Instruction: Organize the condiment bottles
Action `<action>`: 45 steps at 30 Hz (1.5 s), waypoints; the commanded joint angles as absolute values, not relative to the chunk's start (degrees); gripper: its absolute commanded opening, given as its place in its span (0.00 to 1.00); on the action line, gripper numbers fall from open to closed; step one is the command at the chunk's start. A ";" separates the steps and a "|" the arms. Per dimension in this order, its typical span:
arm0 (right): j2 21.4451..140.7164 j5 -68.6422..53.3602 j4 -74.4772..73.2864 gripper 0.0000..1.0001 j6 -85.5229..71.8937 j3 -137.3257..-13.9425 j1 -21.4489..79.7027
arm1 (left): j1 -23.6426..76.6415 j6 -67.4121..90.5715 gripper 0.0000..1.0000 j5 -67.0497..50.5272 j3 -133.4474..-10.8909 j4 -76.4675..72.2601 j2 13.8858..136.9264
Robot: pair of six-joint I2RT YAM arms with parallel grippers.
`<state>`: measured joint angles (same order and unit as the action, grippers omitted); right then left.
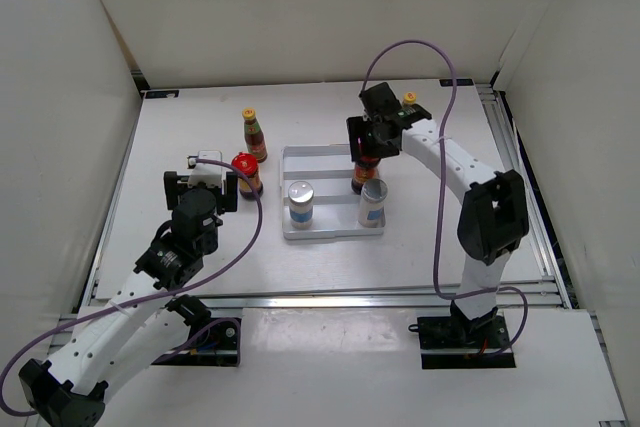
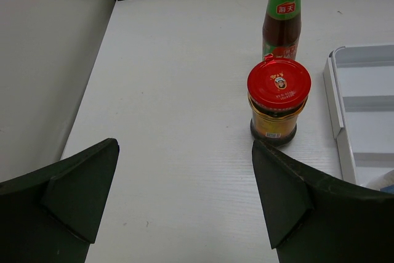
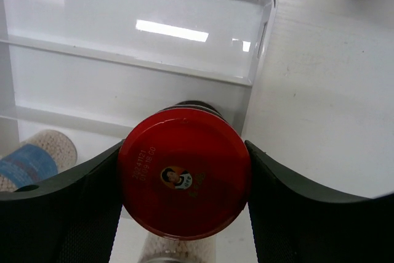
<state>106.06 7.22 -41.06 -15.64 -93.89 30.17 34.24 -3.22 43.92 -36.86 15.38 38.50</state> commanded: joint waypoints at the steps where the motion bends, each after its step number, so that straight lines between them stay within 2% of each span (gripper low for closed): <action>1: 107.93 7.21 -41.48 0.09 -15.29 -95.10 30.50 | 34.37 -3.43 1.00 43.15 -36.74 14.77 38.14; 14: 109.60 4.05 -43.59 0.09 -16.52 -99.14 27.42 | 34.37 -3.43 1.00 43.15 -36.74 14.77 38.14; 31: 109.07 2.02 -42.89 0.09 -17.14 -98.62 26.28 | 34.37 -3.43 1.00 43.15 -36.74 14.77 38.67; 36: 109.34 2.02 -41.32 0.27 -18.36 -94.32 26.28 | 34.37 -3.43 1.00 43.15 -36.74 14.77 38.67; 38: 107.68 2.02 -40.00 0.41 -18.37 -92.12 26.28 | 34.37 -3.43 1.00 42.63 -36.74 14.77 38.67; 40: 107.14 2.02 -39.46 0.50 -18.98 -89.83 26.80 | 34.37 -3.43 1.00 42.63 -36.74 14.77 38.67; 41: 106.44 1.50 -38.94 0.62 -18.98 -89.82 26.81 | 34.37 -3.43 1.00 42.63 -36.74 14.77 39.19; 45: 104.68 1.49 -38.94 0.79 -18.98 -89.30 27.94 | 34.37 -3.43 1.00 42.10 -36.74 14.77 39.73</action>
